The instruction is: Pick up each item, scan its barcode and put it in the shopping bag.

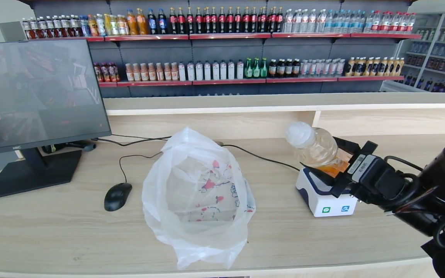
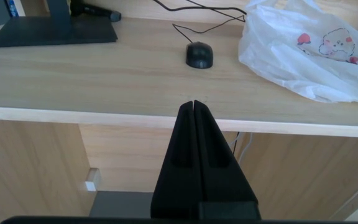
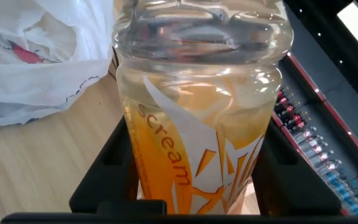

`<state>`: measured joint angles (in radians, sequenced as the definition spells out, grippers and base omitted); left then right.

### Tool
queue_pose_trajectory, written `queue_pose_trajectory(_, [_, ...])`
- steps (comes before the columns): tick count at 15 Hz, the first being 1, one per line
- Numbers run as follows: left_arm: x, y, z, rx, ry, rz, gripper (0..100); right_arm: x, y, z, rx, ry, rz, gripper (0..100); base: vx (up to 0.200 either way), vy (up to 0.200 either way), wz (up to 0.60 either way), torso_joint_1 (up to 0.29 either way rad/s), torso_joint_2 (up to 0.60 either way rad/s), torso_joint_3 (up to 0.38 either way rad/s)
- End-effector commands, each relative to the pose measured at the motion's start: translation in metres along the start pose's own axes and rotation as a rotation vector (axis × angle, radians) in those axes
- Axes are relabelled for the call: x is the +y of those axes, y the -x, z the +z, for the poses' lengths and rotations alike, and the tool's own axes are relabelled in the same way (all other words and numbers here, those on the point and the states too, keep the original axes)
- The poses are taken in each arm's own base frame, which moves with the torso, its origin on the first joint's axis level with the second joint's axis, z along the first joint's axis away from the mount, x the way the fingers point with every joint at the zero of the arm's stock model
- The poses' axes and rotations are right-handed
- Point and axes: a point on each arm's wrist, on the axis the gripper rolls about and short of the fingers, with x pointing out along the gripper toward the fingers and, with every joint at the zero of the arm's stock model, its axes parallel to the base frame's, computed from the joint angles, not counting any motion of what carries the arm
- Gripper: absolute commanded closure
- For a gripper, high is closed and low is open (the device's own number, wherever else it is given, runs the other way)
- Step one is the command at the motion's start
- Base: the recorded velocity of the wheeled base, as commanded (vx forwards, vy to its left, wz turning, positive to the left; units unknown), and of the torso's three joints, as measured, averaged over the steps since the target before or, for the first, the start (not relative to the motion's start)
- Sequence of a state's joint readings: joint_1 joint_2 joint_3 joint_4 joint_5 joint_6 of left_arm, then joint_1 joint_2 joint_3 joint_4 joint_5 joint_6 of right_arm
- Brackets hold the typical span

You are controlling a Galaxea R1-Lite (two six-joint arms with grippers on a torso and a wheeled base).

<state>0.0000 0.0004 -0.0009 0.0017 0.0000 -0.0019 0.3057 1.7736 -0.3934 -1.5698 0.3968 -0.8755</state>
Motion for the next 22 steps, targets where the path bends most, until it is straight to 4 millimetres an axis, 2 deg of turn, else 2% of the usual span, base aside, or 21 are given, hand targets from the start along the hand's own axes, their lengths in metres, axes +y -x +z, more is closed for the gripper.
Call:
queue_pose_trajectory(1, [0.000, 0.000, 0.000, -0.001, 0.000, 0.000, 100, 0.004, -0.002, -0.005, 0.012, -0.004, 0.017, 100, 0.000, 0.000, 0.00, 0.000, 0.00, 0.000])
queue_pose_trajectory(5, [0.000, 0.000, 0.000, -0.001, 0.000, 0.000, 100, 0.006, -0.003, -0.009, -0.050, 0.024, 0.078, 100, 0.000, 0.000, 0.00, 0.000, 0.00, 0.000])
queue_pose_trajectory(13, [0.000, 0.000, 0.000, 0.000, 0.000, -0.002, 100, 0.013, -0.007, -0.018, -0.037, 0.028, 0.109, 100, 0.000, 0.000, 0.00, 0.000, 0.00, 0.000])
queue_pose_trajectory(22, [0.000, 0.000, 0.000, 0.000, 0.000, 0.000, 100, 0.013, -0.007, -0.018, -0.038, 0.024, 0.108, 100, 0.000, 0.000, 0.00, 0.000, 0.00, 0.000])
